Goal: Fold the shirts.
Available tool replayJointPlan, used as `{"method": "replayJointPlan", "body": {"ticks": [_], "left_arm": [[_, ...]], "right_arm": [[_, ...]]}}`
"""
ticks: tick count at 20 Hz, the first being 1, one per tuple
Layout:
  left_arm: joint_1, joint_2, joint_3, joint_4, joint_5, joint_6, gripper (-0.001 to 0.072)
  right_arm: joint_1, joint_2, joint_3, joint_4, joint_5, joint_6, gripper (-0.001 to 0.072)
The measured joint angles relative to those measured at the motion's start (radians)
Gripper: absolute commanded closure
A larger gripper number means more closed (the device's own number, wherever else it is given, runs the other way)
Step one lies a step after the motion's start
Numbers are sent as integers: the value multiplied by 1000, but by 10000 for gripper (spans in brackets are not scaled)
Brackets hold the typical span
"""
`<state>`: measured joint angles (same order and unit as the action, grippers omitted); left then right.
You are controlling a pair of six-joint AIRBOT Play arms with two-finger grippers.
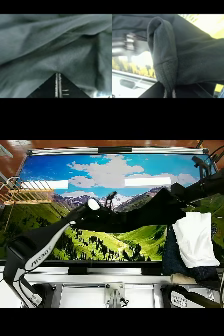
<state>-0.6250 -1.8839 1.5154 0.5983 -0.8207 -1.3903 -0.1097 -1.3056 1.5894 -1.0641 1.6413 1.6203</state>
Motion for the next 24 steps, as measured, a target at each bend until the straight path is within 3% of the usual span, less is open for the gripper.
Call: {"method": "replayJointPlan", "body": {"ticks": [6,10,16,24], "left_arm": [[-68,-48,0,-154,124,6,680],[-8,36,-21,-87,140,10,680],[239,345,-104,141,79,6,679],[604,716,-132,256,-42,5,678]], "right_arm": [[1,70,0,30,33,14,653],[63,69,0,-17,36,-1,653],[261,-37,0,-111,-43,-54,653],[568,-253,0,-9,-341,-205,652]]}}
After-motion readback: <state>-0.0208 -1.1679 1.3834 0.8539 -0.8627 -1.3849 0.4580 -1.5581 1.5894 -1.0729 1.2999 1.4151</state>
